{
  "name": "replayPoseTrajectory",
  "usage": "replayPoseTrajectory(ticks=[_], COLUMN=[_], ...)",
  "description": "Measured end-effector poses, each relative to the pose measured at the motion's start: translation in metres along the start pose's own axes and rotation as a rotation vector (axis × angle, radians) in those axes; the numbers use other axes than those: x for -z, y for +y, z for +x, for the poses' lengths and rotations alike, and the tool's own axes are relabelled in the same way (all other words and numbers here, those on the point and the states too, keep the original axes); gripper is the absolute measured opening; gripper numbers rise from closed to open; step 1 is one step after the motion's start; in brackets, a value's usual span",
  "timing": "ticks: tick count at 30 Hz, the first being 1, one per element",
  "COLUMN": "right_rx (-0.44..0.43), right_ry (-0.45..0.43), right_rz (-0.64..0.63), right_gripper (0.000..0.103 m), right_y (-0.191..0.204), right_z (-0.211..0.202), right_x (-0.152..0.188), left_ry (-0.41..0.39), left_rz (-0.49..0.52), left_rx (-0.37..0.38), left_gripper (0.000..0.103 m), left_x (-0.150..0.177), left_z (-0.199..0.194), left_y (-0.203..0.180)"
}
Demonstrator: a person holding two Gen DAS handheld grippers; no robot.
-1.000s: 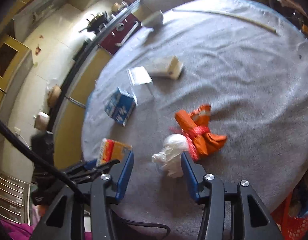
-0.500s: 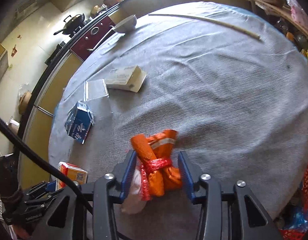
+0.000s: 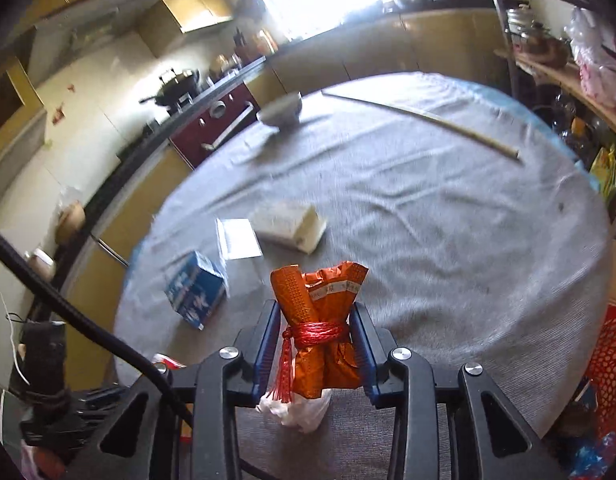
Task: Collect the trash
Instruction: 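Lift the medicine box in the left tool and orange wrapper in the right tool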
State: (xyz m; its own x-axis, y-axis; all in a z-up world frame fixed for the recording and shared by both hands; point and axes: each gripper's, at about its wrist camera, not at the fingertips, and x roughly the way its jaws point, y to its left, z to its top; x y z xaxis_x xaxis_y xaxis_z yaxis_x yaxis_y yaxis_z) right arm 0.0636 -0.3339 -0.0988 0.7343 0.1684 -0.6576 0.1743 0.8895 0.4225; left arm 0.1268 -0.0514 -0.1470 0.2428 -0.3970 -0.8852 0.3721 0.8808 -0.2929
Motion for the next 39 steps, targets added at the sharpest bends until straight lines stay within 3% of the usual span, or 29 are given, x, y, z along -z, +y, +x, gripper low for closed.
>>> replayPoseTrajectory(ticks=[23,39], right_rx=[-0.066,-0.084], right_ry=[-0.069,-0.047], right_rz=[0.012,-0.005], right_gripper=[0.038,0.039], right_y=[-0.003,0.001], right_z=[-0.053,-0.062], right_x=[0.015,0.035], left_ry=[-0.148,-0.180], left_rz=[0.138,0.198], left_rx=[-0.068,-0.222], left_gripper=[0.053,0.053], left_x=[-0.001,0.000], left_z=[-0.059,-0.065], left_y=[-0.051,-0.070])
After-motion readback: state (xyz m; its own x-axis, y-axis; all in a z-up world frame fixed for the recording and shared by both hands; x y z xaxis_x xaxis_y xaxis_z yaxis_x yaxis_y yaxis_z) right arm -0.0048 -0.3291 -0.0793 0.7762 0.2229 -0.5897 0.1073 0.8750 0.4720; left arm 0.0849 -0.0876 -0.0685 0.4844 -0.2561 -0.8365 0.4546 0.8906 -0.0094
